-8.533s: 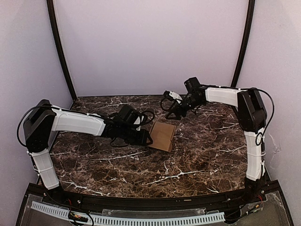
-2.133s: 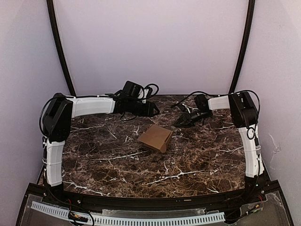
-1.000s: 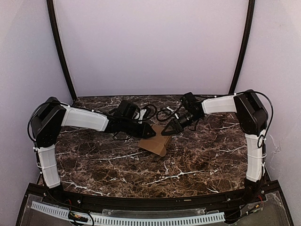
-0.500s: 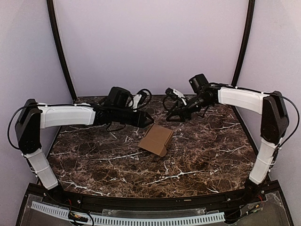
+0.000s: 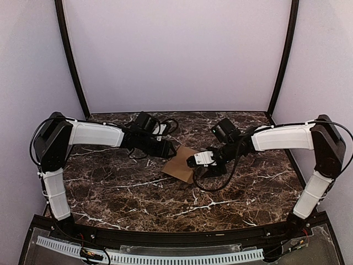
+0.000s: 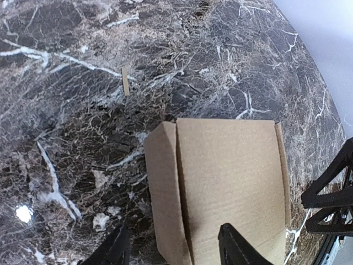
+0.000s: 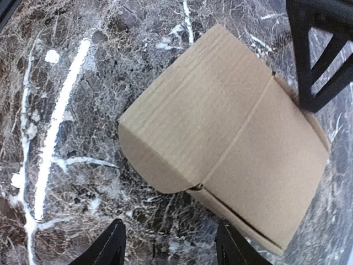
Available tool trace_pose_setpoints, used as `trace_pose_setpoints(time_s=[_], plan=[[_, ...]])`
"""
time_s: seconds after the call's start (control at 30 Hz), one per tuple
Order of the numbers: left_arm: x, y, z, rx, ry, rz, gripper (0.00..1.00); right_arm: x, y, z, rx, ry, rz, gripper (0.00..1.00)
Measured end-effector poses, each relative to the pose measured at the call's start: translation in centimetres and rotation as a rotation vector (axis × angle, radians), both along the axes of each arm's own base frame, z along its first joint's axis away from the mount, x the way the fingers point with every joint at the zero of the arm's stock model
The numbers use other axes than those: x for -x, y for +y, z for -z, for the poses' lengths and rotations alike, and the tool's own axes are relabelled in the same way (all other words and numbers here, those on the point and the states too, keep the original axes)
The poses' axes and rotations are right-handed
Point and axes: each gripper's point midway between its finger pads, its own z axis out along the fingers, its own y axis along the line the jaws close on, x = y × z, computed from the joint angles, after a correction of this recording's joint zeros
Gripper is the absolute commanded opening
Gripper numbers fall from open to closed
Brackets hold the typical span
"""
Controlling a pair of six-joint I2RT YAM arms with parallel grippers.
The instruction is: Fold the paper box
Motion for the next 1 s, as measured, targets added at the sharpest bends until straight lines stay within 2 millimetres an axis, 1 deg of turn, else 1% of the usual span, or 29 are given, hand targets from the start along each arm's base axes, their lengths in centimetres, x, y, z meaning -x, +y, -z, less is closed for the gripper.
trace_pose_setpoints(time_s=[0.17, 0.3, 0.4, 0.57, 0.67, 0.77, 0.87, 1.0], plan=[[0.6, -0.5, 1.6, 0.018, 0.074, 0.007, 0.52, -1.3, 1.3, -1.1, -0.010, -0.161, -0.045, 0.57], [0.7, -0.9, 1.5, 0.038, 0.092, 0.016, 0.49, -2.5, 1.4, -1.4, -0.004, -0.231, -0.040, 0.57], [0.6, -1.3, 1.2, 0.050, 0.094, 0.022, 0.47, -3.3, 1.4, -0.9, 0.013, -0.264, -0.036, 0.57], [0.5, -1.7, 1.2, 0.062, 0.102, 0.031, 0.43, -4.1, 1.1, 1.5, 0.069, -0.269, -0.028, 0.57], [0.4, -1.6, 1.5, 0.064, 0.116, 0.030, 0.41, -4.7, 1.2, 1.5, 0.062, -0.282, -0.018, 0.58], [0.3, -1.6, 1.5, 0.073, 0.124, 0.034, 0.39, -5.2, 1.0, 1.5, 0.058, -0.287, -0.006, 0.59], [0.1, -1.7, 1.3, 0.082, 0.123, 0.035, 0.38, -5.6, 0.7, 1.5, 0.057, -0.292, 0.002, 0.61], [-0.2, -1.8, 1.5, 0.086, 0.134, 0.037, 0.38, -5.8, 0.5, 1.5, 0.060, -0.304, -0.003, 0.63]])
